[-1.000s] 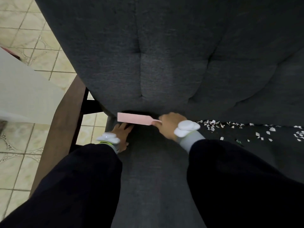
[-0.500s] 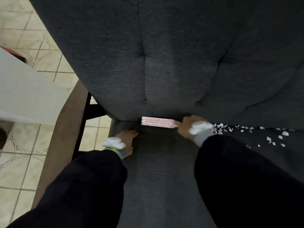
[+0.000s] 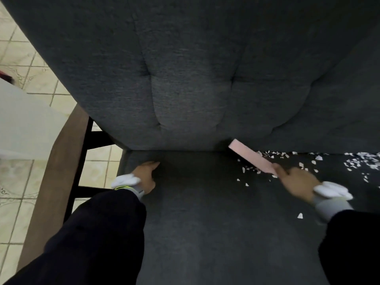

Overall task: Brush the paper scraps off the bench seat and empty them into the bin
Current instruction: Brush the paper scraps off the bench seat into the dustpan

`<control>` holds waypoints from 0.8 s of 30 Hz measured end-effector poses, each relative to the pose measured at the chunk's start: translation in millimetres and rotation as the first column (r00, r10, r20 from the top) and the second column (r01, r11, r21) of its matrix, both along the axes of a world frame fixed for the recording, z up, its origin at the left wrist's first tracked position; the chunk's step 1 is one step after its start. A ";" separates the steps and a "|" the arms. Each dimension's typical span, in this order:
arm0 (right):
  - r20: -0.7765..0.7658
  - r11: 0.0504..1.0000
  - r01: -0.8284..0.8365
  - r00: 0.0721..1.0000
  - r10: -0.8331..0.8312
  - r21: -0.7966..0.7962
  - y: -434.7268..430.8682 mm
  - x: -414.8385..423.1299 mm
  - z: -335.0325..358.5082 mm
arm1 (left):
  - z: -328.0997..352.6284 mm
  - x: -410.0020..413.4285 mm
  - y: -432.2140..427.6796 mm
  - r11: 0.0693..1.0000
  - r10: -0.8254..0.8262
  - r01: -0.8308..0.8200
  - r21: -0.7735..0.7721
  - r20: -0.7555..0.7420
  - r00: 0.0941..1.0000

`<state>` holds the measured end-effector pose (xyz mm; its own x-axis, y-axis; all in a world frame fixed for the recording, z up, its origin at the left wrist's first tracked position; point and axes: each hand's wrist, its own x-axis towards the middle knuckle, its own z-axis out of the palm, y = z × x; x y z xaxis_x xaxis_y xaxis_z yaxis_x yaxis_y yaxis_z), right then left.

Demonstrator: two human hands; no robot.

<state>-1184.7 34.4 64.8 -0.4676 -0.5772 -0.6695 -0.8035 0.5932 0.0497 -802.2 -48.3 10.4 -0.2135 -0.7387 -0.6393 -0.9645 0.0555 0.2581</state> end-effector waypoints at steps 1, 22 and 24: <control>0.050 0.999 0.037 0.998 -0.037 -0.006 2.9 11.9 -0.5 | 3.4 -6.3 4.7 0.996 0.063 -0.067 -0.051 -0.067 0.996; 0.158 0.975 0.119 0.983 -0.090 -0.187 91.6 -16.7 -28.6 | 29.9 -120.6 85.3 0.850 0.521 -0.445 0.282 -0.581 0.626; 0.212 0.977 0.083 0.976 -0.041 -0.196 96.3 5.1 -25.4 | 31.1 -122.9 88.9 0.850 0.518 -0.448 0.276 -0.589 0.621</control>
<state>-1179.7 130.7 39.4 -0.3712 -0.6848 -0.6271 -0.7452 0.6227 -0.2388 -925.1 40.6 41.4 -0.2125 -0.7982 -0.5637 -0.4574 -0.4285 0.7792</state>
